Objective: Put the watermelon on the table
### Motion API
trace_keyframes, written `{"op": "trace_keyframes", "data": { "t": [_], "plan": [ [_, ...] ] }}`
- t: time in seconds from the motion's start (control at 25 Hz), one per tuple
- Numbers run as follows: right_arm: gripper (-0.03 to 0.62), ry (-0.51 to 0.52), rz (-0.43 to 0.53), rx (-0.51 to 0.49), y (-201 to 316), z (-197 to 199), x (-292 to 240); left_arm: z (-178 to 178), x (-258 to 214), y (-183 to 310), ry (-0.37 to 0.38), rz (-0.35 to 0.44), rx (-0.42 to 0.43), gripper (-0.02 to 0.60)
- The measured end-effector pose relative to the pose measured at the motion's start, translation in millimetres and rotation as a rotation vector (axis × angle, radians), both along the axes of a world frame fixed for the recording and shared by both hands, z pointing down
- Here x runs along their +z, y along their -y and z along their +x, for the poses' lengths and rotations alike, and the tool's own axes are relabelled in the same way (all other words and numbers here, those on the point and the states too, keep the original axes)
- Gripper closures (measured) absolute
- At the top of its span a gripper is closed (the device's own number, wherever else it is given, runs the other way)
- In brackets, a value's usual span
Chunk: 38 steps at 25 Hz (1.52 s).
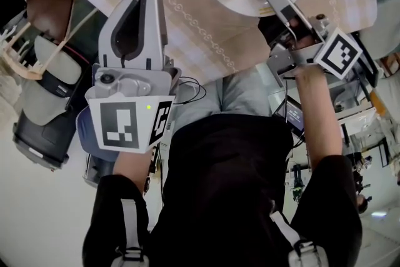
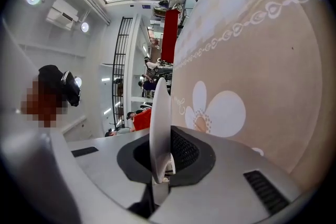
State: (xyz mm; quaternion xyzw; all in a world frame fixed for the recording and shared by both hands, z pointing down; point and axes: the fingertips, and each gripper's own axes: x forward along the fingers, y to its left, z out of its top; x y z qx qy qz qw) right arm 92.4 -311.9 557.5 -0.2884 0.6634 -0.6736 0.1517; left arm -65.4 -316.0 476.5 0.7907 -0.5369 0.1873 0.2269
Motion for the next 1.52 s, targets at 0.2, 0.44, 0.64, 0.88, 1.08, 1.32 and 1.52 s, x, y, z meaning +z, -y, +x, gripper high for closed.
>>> {"op": "trace_keyframes", "data": {
  "t": [0.2,0.44,0.64,0.88,1.08,1.32,1.52],
  "plan": [
    [0.576,-0.014,-0.034,0.015,-1.1,-7.7,21.3,-0.7,10.1,-0.4,-0.002,-0.019,0.004,0.571],
    [0.576,-0.01,-0.055,0.025,0.1,-16.1,31.9,-4.9,15.3,3.2,-0.008,-0.024,0.007,0.571],
    [0.576,-0.038,-0.083,0.03,3.5,-17.1,41.4,-6.4,14.5,7.8,-0.013,-0.02,0.015,0.571],
    [0.576,-0.071,-0.123,0.033,4.3,-16.6,48.2,-7.8,16.0,6.0,-0.011,-0.028,0.018,0.571],
    [0.574,-0.08,-0.166,0.028,4.4,-16.2,52.1,-2.5,13.6,8.6,-0.013,-0.033,0.028,0.571],
    [0.568,-0.135,-0.196,-0.012,5.9,-13.9,55.2,3.8,8.1,13.9,-0.01,-0.031,0.039,0.571],
    [0.555,-0.193,-0.192,-0.034,5.1,-9.5,51.1,7.4,4.4,14.5,-0.012,-0.035,0.04,0.571]
  ]
}}
